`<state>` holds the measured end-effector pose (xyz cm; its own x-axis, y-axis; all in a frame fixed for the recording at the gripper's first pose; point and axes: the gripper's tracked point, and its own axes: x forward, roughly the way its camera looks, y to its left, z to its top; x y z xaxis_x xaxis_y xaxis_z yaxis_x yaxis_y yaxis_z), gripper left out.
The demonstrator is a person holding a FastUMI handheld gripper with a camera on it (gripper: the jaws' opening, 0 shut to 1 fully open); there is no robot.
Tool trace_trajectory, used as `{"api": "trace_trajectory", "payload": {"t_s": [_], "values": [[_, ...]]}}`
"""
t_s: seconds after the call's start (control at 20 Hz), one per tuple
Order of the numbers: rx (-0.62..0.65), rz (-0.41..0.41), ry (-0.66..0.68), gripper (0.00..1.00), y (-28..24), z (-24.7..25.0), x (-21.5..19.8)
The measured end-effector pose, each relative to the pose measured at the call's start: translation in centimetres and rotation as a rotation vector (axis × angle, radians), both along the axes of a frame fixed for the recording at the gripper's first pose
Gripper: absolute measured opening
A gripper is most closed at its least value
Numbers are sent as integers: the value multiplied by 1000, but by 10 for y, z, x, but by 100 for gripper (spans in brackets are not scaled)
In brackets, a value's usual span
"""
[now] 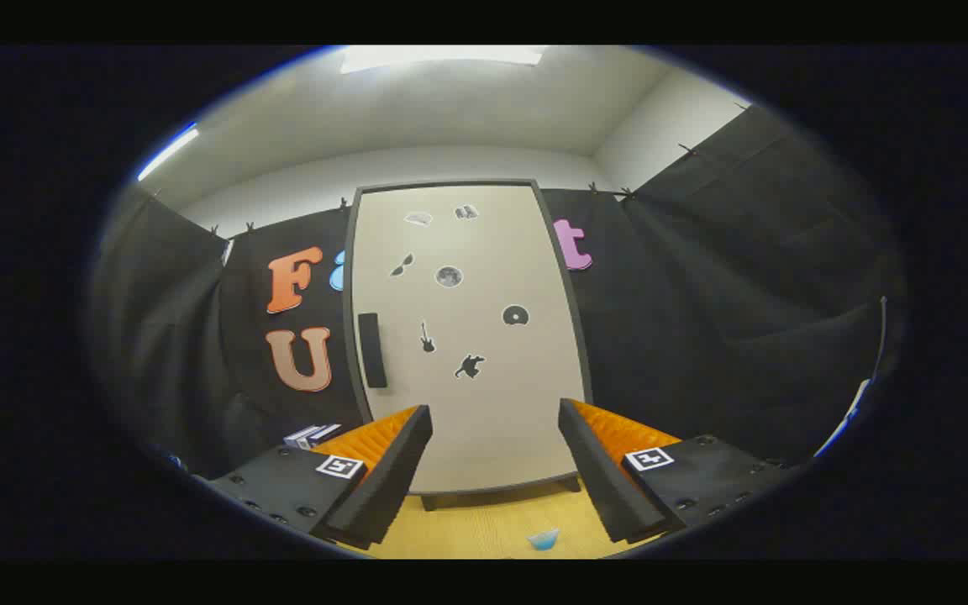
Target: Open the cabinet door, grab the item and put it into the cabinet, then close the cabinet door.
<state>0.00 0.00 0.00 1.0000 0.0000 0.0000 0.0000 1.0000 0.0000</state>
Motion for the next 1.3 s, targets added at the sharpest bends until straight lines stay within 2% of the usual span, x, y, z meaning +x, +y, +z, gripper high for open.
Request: {"api": "trace_trajectory", "payload": {"t_s": [0.9, 1.1, 1.3], "values": [[-7, 63, 14, 97, 29, -3, 6], [-12, 101, -19, 97, 50, 16, 10], [-14, 137, -36, 97, 76, 35, 32]]}}
